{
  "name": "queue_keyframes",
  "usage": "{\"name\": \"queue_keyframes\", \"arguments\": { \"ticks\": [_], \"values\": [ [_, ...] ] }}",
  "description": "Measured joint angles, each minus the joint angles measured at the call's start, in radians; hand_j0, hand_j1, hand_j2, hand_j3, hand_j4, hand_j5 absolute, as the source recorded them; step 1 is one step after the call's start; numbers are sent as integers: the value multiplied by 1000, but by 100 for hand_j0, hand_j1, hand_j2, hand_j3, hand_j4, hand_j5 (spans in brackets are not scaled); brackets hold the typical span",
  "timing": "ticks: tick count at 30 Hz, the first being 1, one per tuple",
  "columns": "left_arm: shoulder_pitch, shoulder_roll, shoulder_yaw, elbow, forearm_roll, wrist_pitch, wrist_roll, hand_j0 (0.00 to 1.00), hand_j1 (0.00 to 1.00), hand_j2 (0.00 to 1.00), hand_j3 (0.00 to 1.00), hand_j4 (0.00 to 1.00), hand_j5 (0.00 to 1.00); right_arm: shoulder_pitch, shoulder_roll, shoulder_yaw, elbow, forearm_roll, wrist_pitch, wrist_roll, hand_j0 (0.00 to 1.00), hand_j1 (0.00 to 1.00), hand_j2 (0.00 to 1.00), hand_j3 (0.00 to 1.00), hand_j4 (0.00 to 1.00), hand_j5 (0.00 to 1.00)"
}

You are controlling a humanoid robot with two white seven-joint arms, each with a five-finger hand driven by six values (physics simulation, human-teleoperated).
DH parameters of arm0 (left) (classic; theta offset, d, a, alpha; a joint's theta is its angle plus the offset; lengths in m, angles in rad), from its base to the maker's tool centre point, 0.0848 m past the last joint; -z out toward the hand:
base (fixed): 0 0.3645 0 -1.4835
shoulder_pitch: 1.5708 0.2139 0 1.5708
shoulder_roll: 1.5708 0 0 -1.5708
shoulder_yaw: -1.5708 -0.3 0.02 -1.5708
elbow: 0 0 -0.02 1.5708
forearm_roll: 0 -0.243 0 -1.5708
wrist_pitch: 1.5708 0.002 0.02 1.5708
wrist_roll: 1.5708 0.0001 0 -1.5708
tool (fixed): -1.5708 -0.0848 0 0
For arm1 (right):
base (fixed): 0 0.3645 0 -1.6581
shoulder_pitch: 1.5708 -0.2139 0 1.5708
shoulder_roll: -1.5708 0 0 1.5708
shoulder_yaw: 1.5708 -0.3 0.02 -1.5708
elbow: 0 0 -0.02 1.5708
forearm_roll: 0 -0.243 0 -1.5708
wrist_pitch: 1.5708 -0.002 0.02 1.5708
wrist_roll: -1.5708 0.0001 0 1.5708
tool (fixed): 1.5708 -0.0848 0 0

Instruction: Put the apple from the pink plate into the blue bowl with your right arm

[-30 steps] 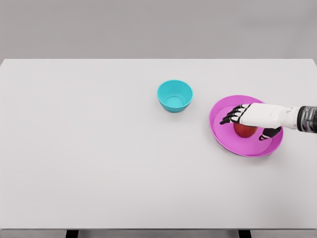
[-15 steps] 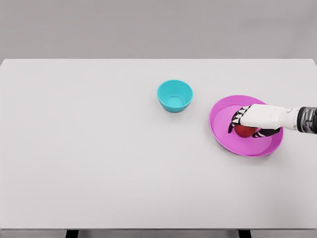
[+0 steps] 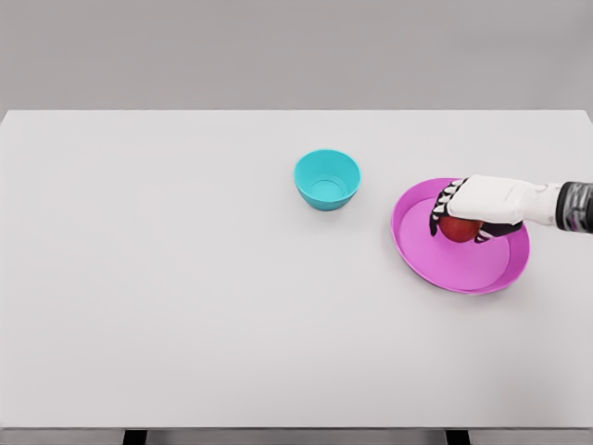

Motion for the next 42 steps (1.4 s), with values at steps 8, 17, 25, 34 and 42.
{"name": "queue_keyframes", "arguments": {
  "ticks": [8, 17, 25, 34, 42],
  "values": [
    [0, 0, 0, 0, 0, 0, 0, 100, 100, 100, 100, 100, 100, -60, 38, 0, 29, 4, 0, 0, 50, 50, 50, 50, 50, 50],
    [0, 0, 0, 0, 0, 0, 0, 100, 100, 100, 100, 100, 100, -141, 114, 0, 89, 10, 0, 0, 50, 50, 50, 50, 50, 50],
    [0, 0, 0, 0, 0, 0, 0, 100, 100, 100, 100, 100, 100, -178, 193, -1, 158, 16, 0, 0, 50, 50, 50, 50, 50, 50],
    [0, 0, 0, 0, 0, 0, 0, 100, 100, 100, 100, 100, 100, -209, 283, -2, 192, 42, 0, 0, 50, 50, 50, 50, 50, 50],
    [0, 0, 0, 0, 0, 0, 0, 100, 100, 100, 100, 100, 100, -242, 353, -2, 252, 74, 0, 0, 50, 50, 50, 50, 50, 50]
  ]
}}
